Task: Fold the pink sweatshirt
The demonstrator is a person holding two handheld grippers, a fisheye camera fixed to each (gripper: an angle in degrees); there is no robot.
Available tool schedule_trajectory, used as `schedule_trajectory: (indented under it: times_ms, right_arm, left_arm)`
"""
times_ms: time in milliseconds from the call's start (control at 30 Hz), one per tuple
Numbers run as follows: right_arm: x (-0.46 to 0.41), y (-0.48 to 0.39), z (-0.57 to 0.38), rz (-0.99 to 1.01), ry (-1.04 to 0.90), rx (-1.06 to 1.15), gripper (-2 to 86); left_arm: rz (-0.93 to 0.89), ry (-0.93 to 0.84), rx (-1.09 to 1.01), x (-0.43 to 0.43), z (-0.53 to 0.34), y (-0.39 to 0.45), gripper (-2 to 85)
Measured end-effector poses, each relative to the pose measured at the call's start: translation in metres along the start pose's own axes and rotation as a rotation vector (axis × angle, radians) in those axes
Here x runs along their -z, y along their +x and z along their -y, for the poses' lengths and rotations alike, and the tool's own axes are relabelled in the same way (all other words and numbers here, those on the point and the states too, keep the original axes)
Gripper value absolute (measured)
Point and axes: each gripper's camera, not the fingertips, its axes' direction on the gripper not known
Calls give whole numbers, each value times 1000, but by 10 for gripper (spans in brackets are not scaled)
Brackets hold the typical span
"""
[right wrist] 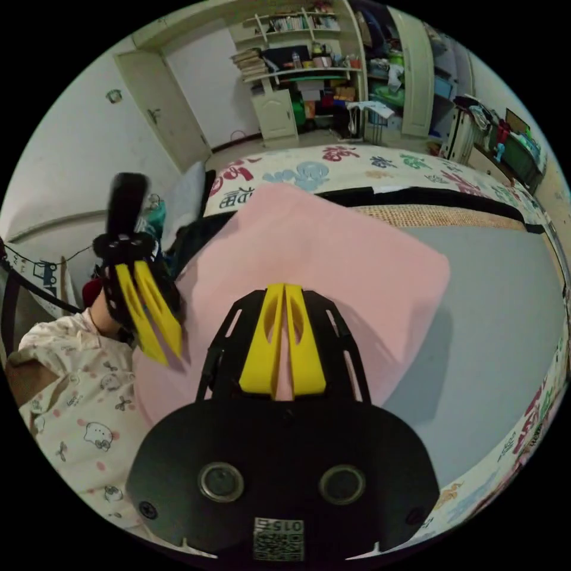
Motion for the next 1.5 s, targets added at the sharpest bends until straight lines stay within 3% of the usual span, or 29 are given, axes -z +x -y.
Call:
schedule_trajectory:
  times_ms: [33,67,133,267,367,667,1500]
  right_arm:
    - [5,1,0,4,1,-6,-10]
    - [8,3,0,8,4,-12,-9]
    - [21,12,-3,52,30,-45,-8]
    - [34,14,4,84,19,-54,-6]
    - [44,9,11,70,0,-52,-5]
    - [78,-5,24,51,-7,-51,-5]
    - [133,-62,32,34,-7,-59,-10]
  left_arm:
    - [-165,-88,110,-30,17,-41,4]
    - [-464,-64,131,-45,23,-72,-1]
    - [-757,26,212,-45,19,-108,-5]
    - [-779,345,176,-22,-5,-126,-8]
    - [-897,335,187,-28,-10,-134,-9]
    - [-1012,372,395,-53,-31,-158,-9]
    - [-1014,375,404,-106,-117,-121,-9]
